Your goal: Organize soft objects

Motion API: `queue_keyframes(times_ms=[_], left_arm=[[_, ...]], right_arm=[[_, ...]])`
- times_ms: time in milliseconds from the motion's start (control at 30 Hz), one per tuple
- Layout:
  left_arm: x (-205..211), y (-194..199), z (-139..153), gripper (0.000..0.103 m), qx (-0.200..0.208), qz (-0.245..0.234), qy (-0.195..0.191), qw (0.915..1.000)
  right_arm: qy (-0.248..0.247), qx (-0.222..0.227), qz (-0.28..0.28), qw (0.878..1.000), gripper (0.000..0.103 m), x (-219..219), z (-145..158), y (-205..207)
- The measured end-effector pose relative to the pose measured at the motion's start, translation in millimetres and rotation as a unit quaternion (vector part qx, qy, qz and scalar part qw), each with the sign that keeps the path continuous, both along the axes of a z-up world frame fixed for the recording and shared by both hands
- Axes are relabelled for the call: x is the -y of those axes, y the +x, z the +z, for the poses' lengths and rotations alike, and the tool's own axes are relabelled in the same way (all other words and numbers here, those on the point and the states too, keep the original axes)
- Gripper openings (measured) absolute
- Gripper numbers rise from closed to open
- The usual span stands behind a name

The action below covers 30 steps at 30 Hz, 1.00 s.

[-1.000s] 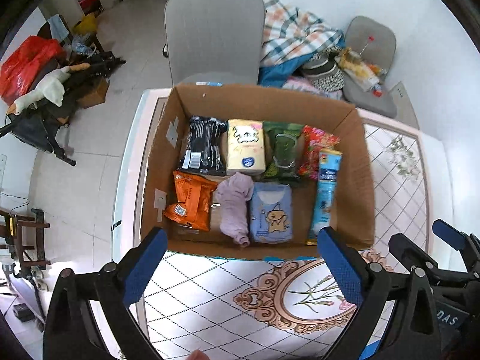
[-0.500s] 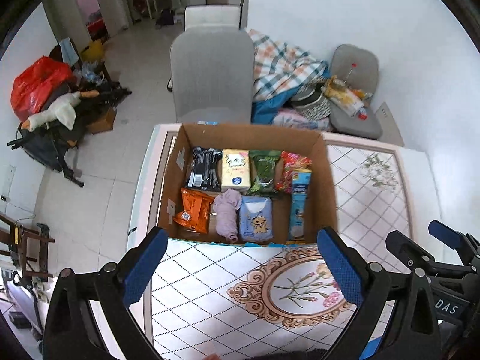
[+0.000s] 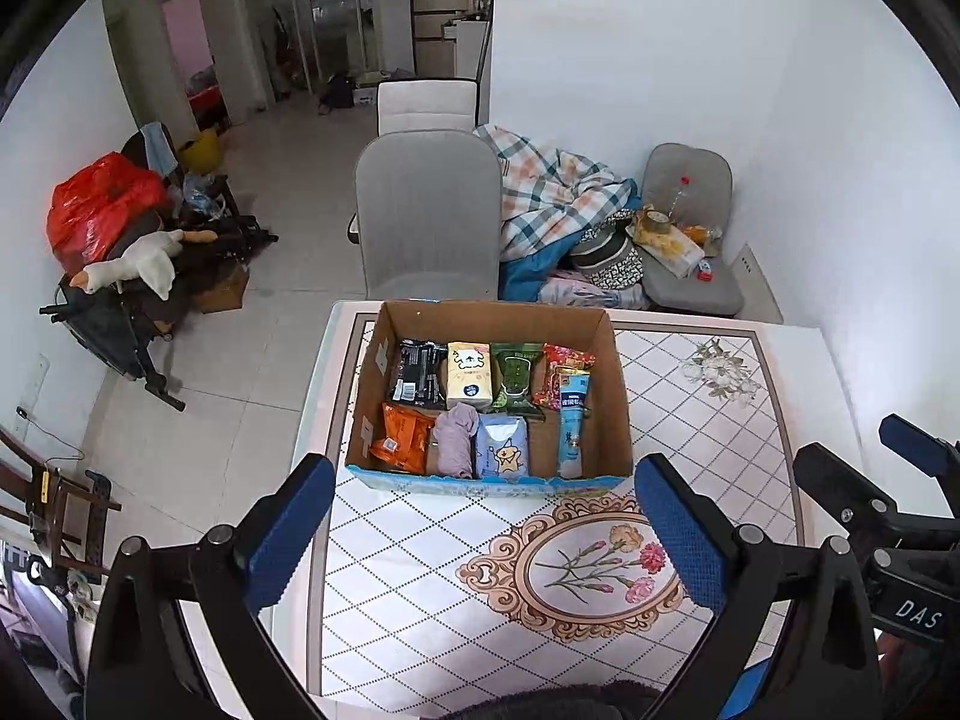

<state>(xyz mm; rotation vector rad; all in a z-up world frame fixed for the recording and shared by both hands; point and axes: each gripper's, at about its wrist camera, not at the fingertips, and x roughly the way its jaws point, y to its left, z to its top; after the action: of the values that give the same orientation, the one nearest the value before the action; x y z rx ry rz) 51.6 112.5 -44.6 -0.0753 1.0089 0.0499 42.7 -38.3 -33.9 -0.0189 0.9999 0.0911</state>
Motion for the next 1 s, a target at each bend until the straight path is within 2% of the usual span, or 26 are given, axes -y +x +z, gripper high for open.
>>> queue_keyframes(times_ms=[233,1000], left_arm=[[-3,-14,18,0.102,0.022,0.013,0.004,0.9997],[1,-19,18,0.102,0.021,0.018,0.009,0.9996]], right_arm=[[0.003,0.010,-0.002,1.000,0.103,4,17,-16],[-0.017,0.019,-0.021,0.999,0.103,10,22,-22]])
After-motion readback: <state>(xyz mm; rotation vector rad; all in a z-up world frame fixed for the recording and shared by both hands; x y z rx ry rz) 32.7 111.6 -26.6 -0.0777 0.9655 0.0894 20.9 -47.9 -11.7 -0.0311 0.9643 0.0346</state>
